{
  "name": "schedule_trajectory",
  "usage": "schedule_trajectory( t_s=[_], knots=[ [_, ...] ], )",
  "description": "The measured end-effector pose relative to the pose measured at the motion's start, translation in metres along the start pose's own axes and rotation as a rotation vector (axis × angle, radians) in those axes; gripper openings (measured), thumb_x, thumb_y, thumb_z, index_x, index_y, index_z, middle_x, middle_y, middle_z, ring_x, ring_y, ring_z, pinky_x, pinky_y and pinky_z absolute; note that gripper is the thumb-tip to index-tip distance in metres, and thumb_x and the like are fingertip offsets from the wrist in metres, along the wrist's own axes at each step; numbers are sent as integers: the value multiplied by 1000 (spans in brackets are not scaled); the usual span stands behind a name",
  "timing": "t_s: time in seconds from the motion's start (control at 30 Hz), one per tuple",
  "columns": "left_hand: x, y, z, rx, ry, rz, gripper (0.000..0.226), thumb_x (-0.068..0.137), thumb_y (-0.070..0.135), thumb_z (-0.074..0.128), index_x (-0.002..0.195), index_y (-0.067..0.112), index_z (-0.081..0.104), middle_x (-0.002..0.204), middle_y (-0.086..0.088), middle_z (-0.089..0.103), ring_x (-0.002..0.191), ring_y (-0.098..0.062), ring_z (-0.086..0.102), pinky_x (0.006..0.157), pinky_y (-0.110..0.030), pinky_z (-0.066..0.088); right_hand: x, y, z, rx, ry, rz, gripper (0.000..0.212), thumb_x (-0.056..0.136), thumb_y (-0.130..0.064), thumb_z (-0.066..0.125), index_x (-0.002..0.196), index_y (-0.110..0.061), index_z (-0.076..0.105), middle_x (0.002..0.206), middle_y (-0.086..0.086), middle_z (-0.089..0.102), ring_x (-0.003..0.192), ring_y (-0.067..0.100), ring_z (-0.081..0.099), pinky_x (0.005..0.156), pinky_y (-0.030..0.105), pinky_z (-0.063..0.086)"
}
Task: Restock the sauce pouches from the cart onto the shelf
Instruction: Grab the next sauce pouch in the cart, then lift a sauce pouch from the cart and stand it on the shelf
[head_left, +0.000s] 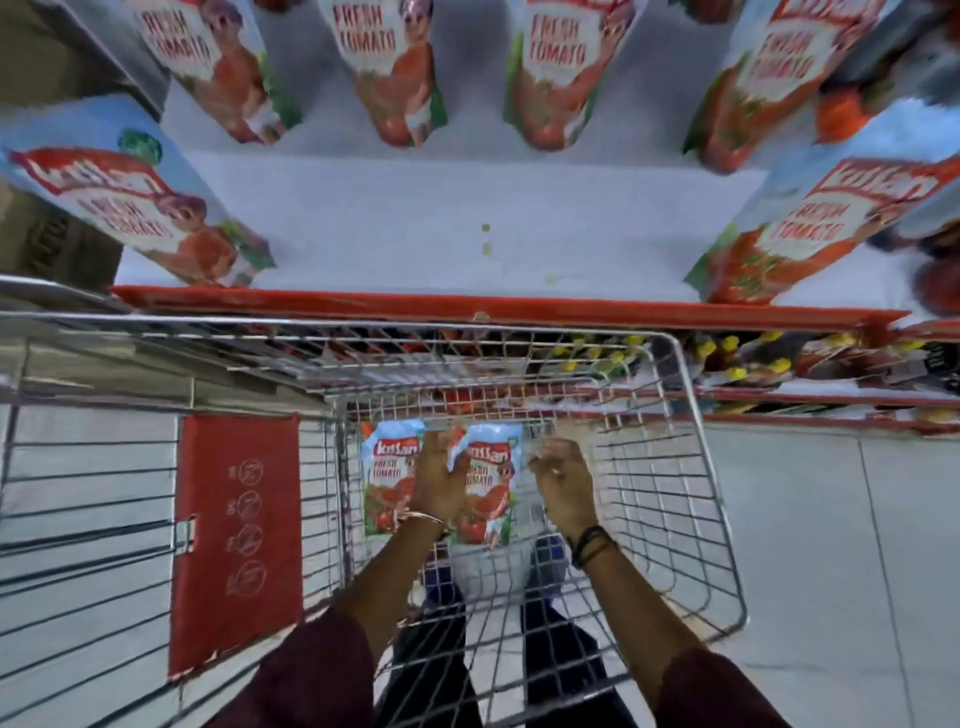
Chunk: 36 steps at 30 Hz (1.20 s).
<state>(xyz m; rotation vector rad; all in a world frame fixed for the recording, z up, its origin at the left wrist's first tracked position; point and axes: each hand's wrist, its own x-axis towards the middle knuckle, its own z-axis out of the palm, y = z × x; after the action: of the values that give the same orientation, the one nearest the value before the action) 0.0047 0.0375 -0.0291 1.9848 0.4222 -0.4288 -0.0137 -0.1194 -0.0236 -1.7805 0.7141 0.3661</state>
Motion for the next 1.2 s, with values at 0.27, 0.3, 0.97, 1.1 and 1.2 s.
schedule_trajectory(
  t_s=[0.27, 0.3, 0.97, 1.1, 1.2],
  knots=[
    [42, -78, 23, 168, -313, -452, 56, 85, 29, 54, 129, 0, 36, 133, -22, 50, 120, -37, 49, 99, -39, 43, 63, 117, 62, -277, -189, 361, 57, 70, -39, 66, 116, -8, 55, 114, 15, 61, 108, 34, 59, 95, 48, 50],
    [45, -80, 25, 166, -334, -483, 53, 88, 26, 52, 130, -1, 35, 133, -22, 49, 120, -37, 49, 96, -36, 43, 68, 128, 68, -288, -190, 388, 58, 67, -41, 66, 115, -9, 55, 112, 14, 63, 106, 34, 61, 94, 48, 51],
    [18, -38, 15, -69, -172, -453, 14, 76, 4, 67, 80, -9, 67, 86, -17, 66, 74, -18, 57, 47, -18, 43, 39, 55, 37, -260, -158, 293, 20, 76, -12, 67, 95, -8, 74, 93, 8, 74, 84, 27, 69, 73, 31, 56],
    [-3, -4, 1, -192, -207, -422, 32, 71, -4, 67, 58, 25, 71, 67, 5, 74, 82, -24, 62, 65, -28, 48, 17, 26, 9, -111, -123, 234, 17, 80, 1, 64, 70, -12, 68, 54, -13, 69, 56, 5, 64, 51, 17, 49],
    [-18, 31, -13, -68, -129, -354, 27, 76, 6, 64, 103, 11, 61, 96, -6, 66, 96, -23, 56, 73, -24, 37, 0, 1, -13, -28, -125, 161, 7, 79, -9, 64, 74, -14, 62, 74, 5, 73, 73, 22, 69, 73, 33, 58]
  ],
)
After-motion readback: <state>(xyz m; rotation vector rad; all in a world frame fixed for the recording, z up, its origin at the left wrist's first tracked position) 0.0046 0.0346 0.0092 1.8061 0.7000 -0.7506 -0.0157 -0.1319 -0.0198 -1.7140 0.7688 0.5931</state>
